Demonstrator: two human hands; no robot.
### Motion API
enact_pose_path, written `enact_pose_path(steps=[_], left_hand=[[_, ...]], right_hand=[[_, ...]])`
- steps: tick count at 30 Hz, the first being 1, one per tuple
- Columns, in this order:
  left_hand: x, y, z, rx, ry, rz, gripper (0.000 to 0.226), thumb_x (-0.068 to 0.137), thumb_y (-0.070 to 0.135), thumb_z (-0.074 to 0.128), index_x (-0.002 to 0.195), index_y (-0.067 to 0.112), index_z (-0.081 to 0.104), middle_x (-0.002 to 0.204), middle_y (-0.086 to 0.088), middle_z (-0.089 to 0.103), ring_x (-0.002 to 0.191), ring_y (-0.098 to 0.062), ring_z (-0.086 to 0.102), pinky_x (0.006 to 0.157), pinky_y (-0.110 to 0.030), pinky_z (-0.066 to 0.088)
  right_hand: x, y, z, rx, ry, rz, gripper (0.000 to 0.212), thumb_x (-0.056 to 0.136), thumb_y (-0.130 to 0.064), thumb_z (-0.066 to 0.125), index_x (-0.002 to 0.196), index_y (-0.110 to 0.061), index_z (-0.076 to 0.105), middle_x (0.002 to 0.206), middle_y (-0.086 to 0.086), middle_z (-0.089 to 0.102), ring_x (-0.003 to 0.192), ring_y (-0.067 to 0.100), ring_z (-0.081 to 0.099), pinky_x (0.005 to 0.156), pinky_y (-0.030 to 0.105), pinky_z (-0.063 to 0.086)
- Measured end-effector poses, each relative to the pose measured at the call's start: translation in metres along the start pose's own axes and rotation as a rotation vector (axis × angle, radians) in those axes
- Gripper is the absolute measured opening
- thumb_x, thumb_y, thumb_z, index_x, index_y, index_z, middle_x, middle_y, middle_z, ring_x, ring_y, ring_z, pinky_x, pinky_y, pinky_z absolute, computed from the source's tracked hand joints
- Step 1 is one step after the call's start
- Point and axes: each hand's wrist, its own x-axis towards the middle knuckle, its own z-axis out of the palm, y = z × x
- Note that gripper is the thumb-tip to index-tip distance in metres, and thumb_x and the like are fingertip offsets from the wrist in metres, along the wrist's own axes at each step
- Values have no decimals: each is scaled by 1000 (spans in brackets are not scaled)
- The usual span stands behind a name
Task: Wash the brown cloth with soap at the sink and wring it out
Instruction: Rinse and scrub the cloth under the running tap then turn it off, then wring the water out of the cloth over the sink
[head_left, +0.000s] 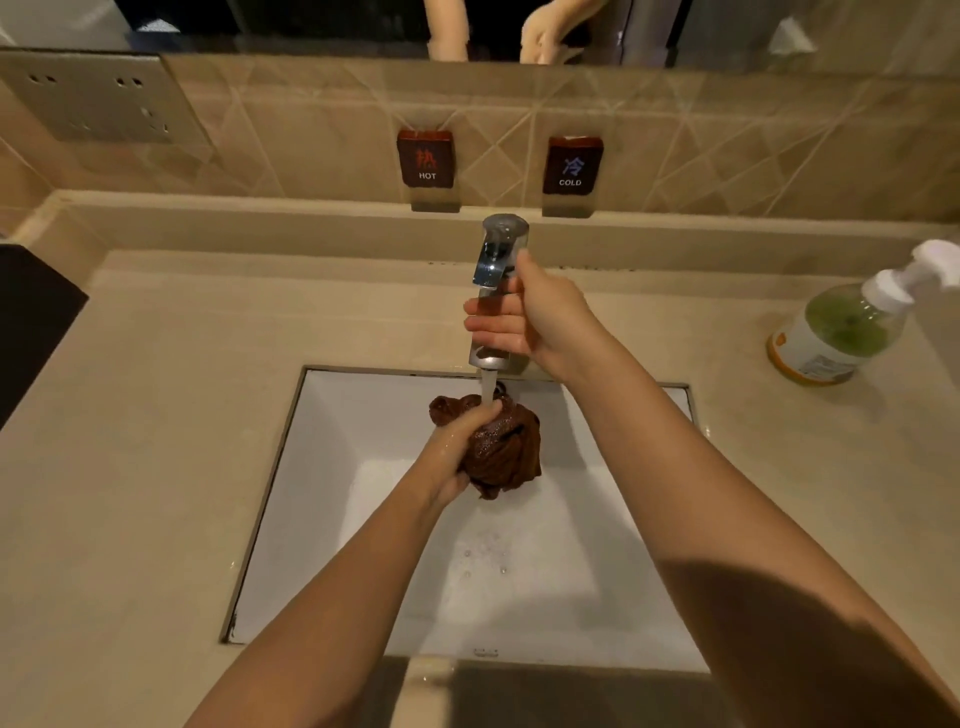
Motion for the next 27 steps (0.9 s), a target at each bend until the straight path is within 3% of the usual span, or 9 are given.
enact_pose_path(steps=[3,6,10,16,23,27], left_hand=[[-4,0,-1,3,0,8,13,86,22,65,86,10,71,83,-7,74,75,-18,71,64,-26,56],[-6,1,0,-37,10,9,14,85,21,66,90,8,70,87,-9,73,79,-19,70,65,-27,56],[-4,6,1,-37,46,2,28,79,25,72,100,5,71,100,-15,72,94,-26,68,77,-33,55],[-2,12,4,-24,42,24,20,74,22,75,89,8,72,93,-14,71,88,-25,68,78,-33,53],[-3,15,5,-47,89,-6,41,78,24,73,111,2,68,112,-20,69,107,-33,64,90,-41,53],[-8,18,8,-46,87,-2,27,80,25,72,98,5,72,100,-18,72,96,-31,67,80,-36,55]], right_hand=[[6,-9,9,111,-17,41,47,100,-40,28,115,-3,54,85,12,68,65,18,63,59,26,52],[6,-17,14,168,-9,48,41,101,-35,30,97,-5,57,81,10,64,58,14,54,52,21,42],[7,-19,14,47,9,41,41,101,-34,29,92,-7,59,76,8,64,56,12,53,53,21,41],[14,-13,10,-143,29,-23,45,100,-40,28,89,-10,59,71,6,65,50,12,50,42,20,38],[13,4,14,-306,97,-156,44,100,-38,26,84,-9,55,63,5,59,44,10,44,37,18,36],[12,1,12,-360,117,-154,43,99,-39,29,88,-8,56,62,6,59,43,11,45,36,17,36]])
